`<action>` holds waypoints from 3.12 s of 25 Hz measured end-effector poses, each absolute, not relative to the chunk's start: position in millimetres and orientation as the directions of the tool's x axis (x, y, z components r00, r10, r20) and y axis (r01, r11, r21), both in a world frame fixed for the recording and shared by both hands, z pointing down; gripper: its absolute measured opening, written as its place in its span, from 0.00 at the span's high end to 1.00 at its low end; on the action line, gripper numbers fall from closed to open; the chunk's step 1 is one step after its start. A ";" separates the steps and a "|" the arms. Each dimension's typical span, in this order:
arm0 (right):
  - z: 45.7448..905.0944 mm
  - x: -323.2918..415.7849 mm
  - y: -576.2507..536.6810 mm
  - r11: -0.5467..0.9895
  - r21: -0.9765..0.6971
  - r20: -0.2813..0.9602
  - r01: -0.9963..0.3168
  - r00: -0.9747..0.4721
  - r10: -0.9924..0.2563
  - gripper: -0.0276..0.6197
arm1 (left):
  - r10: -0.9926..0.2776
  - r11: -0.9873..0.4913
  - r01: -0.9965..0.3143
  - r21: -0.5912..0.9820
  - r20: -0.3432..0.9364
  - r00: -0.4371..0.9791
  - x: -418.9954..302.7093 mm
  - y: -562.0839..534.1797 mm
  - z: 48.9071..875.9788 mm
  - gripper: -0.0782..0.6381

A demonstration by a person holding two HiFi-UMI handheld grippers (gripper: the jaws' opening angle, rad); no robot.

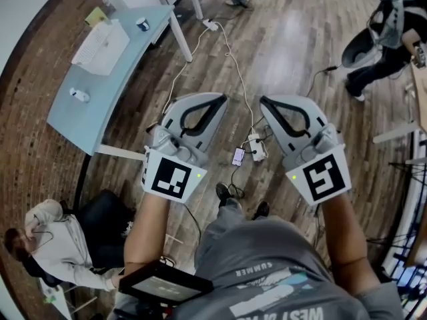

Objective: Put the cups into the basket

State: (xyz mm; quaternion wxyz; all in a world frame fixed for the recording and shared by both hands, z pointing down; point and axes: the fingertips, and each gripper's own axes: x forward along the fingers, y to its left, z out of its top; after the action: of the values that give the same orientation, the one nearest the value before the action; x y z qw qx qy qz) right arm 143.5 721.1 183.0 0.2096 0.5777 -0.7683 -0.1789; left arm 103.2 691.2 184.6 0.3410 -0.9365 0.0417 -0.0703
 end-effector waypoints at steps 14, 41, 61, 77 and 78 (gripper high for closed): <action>181.2 117.1 619.9 0.249 0.533 0.149 -0.809 -0.200 -0.968 0.94 | -0.075 -0.775 -0.016 -0.631 0.067 0.995 84.9 591.6 183.1 0.89; 183.8 230.6 502.7 0.367 0.503 0.084 -0.782 -0.378 -0.922 0.94 | -0.229 -0.741 -0.093 -0.666 0.120 0.966 205.5 488.7 182.2 0.89; 201.3 207.5 316.7 0.326 0.479 0.151 -0.815 -0.290 -0.945 0.94 | -0.124 -0.792 -0.025 -0.610 0.120 0.985 187.4 301.4 200.6 0.89; 201.1 161.5 180.4 0.322 0.522 0.197 -0.790 -0.256 -0.946 0.94 | -0.138 -0.810 -0.055 -0.584 0.099 0.985 129.4 165.9 196.7 0.89; 199.6 157.4 175.6 0.330 0.526 0.193 -0.784 -0.268 -0.944 0.94 | -0.146 -0.810 -0.065 -0.583 0.092 0.985 126.3 161.5 194.6 0.89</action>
State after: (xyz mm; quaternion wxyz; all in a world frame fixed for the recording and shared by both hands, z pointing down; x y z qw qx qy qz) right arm 157.4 175.6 199.6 0.2417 0.5547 -0.7788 -0.1652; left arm 126.3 161.5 194.6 0.3035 -0.9489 0.0555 -0.0663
